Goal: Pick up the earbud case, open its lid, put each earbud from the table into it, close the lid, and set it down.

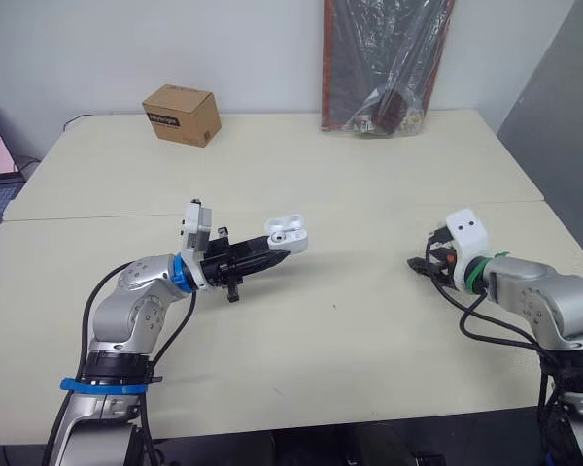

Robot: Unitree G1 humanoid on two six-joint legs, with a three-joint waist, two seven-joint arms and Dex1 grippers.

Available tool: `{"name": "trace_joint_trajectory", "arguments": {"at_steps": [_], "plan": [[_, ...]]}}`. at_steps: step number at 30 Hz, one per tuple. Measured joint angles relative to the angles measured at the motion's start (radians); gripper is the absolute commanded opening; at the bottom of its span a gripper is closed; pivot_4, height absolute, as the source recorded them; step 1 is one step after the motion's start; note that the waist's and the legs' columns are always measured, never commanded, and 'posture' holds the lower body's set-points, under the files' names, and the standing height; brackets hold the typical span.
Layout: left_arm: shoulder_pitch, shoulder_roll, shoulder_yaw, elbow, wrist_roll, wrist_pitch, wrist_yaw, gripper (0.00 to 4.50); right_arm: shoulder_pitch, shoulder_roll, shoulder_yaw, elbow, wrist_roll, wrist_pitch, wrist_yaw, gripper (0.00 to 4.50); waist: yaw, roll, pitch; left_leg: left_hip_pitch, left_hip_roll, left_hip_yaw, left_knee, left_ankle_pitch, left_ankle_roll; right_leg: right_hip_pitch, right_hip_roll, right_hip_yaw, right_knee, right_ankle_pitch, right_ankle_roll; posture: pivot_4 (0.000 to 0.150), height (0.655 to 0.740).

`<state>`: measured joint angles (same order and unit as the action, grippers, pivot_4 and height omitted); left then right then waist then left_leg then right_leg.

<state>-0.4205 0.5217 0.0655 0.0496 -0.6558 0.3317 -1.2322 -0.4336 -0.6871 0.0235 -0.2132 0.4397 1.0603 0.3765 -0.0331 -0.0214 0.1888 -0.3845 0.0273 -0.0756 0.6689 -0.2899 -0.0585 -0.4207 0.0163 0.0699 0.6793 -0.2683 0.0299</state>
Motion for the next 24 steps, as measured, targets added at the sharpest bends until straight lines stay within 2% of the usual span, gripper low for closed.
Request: {"name": "trace_joint_trajectory", "arguments": {"at_steps": [15, 24], "plan": [[0.017, -0.018, 0.0, -0.002, 0.001, -0.012, 0.005, 0.78, 0.052, -0.002, 0.028, 0.044, -0.103, -0.113, 0.096, 2.71, 0.0, 0.0, 0.0, 0.001, 0.0, 0.001, 0.0, 0.0, 0.0, 0.001, 0.0, 0.0, 0.0, 0.0, 0.0, 0.15, 0.74], [0.017, -0.018, 0.0, -0.002, 0.001, -0.012, 0.011, 0.78, 0.051, -0.001, 0.026, 0.05, -0.11, -0.115, 0.111, 2.71, 0.0, 0.0, 0.0, 0.002, 0.0, 0.0, 0.0, 0.0, 0.0, 0.001, 0.0, 0.0, 0.001, 0.0, 0.0, 0.15, 0.74]]}}
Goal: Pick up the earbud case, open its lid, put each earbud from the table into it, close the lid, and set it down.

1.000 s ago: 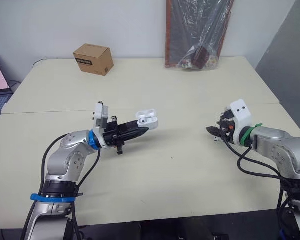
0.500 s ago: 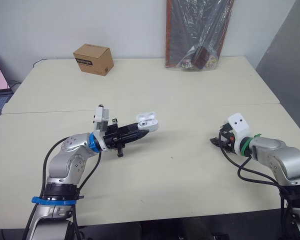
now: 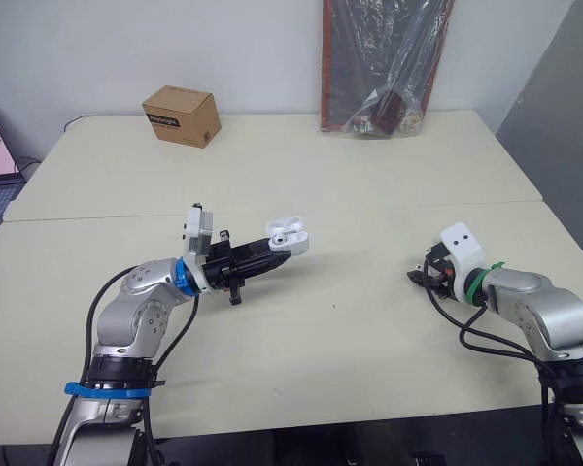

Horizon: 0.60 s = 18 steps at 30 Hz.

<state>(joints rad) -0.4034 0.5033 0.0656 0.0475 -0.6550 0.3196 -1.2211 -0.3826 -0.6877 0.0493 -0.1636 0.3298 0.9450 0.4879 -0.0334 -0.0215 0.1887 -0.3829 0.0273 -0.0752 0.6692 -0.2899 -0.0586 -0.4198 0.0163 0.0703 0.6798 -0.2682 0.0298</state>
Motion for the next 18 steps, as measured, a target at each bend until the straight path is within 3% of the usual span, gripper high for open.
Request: {"name": "trace_joint_trajectory", "arguments": {"at_steps": [2, 6, 15, 18], "plan": [[0.0, 0.0, 0.0, -0.002, 0.0, 0.0, 0.004, 0.78, 0.0, 0.0, -0.001, 0.0, 0.0, 0.001, 0.001, 2.71, 0.0, 0.0, 0.0, 0.0, 0.0, 0.0, 0.0, 0.0, 0.0, 0.0, 0.0, 0.0, 0.0, 0.0, 0.0, 0.15, 0.74], [0.0, -0.004, 0.0, -0.003, 0.0, 0.0, 0.008, 0.78, 0.004, 0.003, -0.004, -0.003, 0.002, 0.004, 0.011, 1.54, 0.001, 0.0, 0.0, 0.0, 0.0, 0.0, 0.0, 0.0, 0.0, 0.0, 0.0, 0.0, 0.0, 0.0, 0.0, 0.15, 0.74], [0.0, -0.009, 0.0, -0.003, 0.0, 0.0, 0.009, 0.78, 0.005, 0.004, -0.009, -0.006, 0.0, 0.019, 0.013, 1.54, 0.001, 0.0, 0.0, 0.0, 0.0, 0.0, 0.001, 0.0, 0.0, 0.0, 0.0, 0.0, 0.0, 0.0, 0.0, 0.15, 0.74], [0.0, -0.009, 0.0, -0.003, 0.0, 0.0, 0.01, 0.78, 0.005, 0.004, -0.008, -0.008, 0.001, 0.021, 0.014, 0.95, 0.001, 0.0, 0.0, 0.0, 0.0, 0.0, 0.001, 0.0, 0.0, 0.0, 0.0, 0.0, 0.0, 0.0, 0.0, 0.15, 0.74]]}}
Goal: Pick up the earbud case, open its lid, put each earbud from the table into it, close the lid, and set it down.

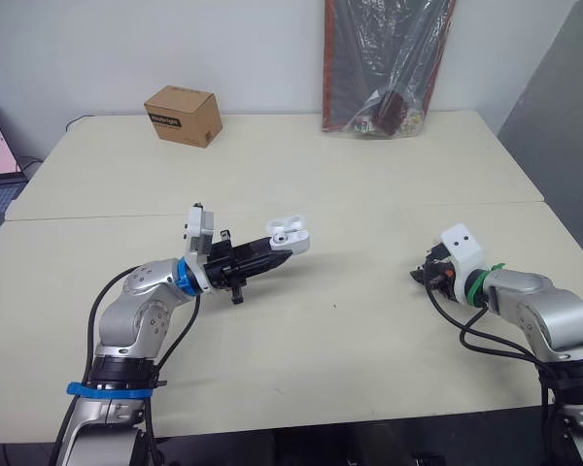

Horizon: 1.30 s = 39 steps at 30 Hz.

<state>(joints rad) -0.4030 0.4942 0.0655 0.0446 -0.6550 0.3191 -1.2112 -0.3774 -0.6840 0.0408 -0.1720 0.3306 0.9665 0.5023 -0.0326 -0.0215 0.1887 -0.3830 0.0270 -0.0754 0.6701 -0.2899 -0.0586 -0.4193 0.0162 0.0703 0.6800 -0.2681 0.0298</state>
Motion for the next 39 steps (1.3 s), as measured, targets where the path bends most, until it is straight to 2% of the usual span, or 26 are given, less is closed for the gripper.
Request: {"name": "trace_joint_trajectory", "arguments": {"at_steps": [2, 8, 13, 26, 39], "plan": [[0.0, 0.0, 0.0, 0.0, 0.0, 0.0, 0.0, 0.78, 0.0, 0.0, 0.0, -0.001, -0.001, 0.0, 0.0, 0.38, 0.0, 0.0, 0.0, 0.0, 0.0, 0.0, 0.0, 0.0, 0.0, 0.0, 0.0, 0.0, 0.0, 0.0, 0.0, 0.15, 0.74], [0.0, -0.003, 0.0, -0.001, 0.001, 0.0, 0.001, 0.78, 0.0, -0.003, 0.001, -0.001, -0.006, -0.006, 0.009, 0.38, 0.0, 0.0, 0.0, 0.0, 0.0, 0.0, 0.0, 0.0, 0.0, 0.0, 0.0, 0.0, 0.0, 0.0, 0.0, 0.15, 0.74], [0.0, -0.005, 0.0, -0.001, 0.003, 0.0, 0.0, 0.78, 0.009, -0.046, 0.037, 0.0, -0.034, -0.082, 0.092, 0.38, 0.0, 0.0, 0.0, 0.0, 0.0, 0.0, 0.0, 0.0, 0.0, 0.0, 0.0, 0.0, 0.0, 0.0, 0.0, 0.15, 0.74], [0.0, -0.008, 0.0, -0.001, 0.014, -0.002, -0.001, 0.78, 0.017, -0.13, 0.259, -0.061, -0.158, -0.458, 0.403, 0.38, 0.0, 0.0, 0.0, 0.0, 0.0, 0.0, 0.001, 0.0, 0.0, 0.0, 0.0, 0.0, 0.001, 0.0, 0.0, 0.15, 0.74], [0.005, -0.008, 0.0, -0.009, 0.014, -0.002, -0.001, 0.78, 0.041, -0.172, 0.294, -0.069, -0.197, -0.635, 0.602, 0.38, 0.0, 0.0, 0.0, 0.0, 0.0, -0.001, 0.003, 0.0, 0.0, 0.0, 0.0, -0.001, 0.001, 0.0, 0.0, 0.15, 0.74]]}}
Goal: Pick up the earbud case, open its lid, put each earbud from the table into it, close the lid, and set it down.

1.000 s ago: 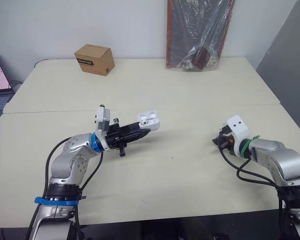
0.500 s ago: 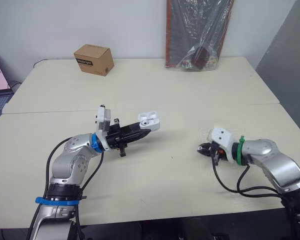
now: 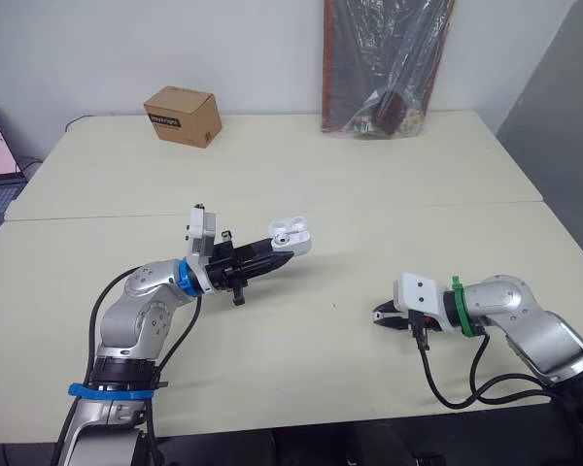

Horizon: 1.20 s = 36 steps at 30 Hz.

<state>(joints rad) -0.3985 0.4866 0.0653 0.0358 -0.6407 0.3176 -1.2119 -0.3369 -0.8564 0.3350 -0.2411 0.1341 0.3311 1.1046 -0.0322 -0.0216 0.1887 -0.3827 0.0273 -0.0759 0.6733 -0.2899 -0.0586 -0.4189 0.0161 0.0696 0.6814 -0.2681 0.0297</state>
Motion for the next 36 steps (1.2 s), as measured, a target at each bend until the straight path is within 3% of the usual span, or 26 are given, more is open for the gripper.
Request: {"name": "trace_joint_trajectory", "arguments": {"at_steps": [20, 30, 36], "plan": [[0.002, 0.0, 0.0, -0.005, 0.0, 0.0, 0.002, 0.78, -0.039, -0.03, 0.011, 0.121, -0.11, -0.265, 0.179, 0.38, 0.0, 0.0, 0.0, 0.003, 0.0, -0.001, 0.004, 0.0, 0.0, 0.005, 0.0, -0.001, 0.0, 0.0, 0.001, 0.15, 0.74], [0.005, 0.0, 0.0, -0.023, 0.0, 0.0, 0.002, 0.78, -0.068, -0.017, 0.009, 0.14, -0.14, -0.287, 0.177, 3.82, 0.0, 0.0, 0.0, 0.005, 0.0, -0.002, 0.004, 0.0, 0.0, 0.008, 0.0, -0.001, -0.001, 0.0, 0.001, 0.15, 0.74], [0.005, -0.001, 0.0, -0.023, 0.001, -0.001, 0.002, 0.78, -0.072, -0.022, 0.008, 0.098, -0.148, -0.204, 0.193, 3.82, 0.001, 0.0, 0.0, 0.005, 0.0, -0.002, 0.004, 0.0, 0.0, 0.008, 0.0, -0.001, -0.001, 0.0, 0.001, 0.15, 0.74]]}}
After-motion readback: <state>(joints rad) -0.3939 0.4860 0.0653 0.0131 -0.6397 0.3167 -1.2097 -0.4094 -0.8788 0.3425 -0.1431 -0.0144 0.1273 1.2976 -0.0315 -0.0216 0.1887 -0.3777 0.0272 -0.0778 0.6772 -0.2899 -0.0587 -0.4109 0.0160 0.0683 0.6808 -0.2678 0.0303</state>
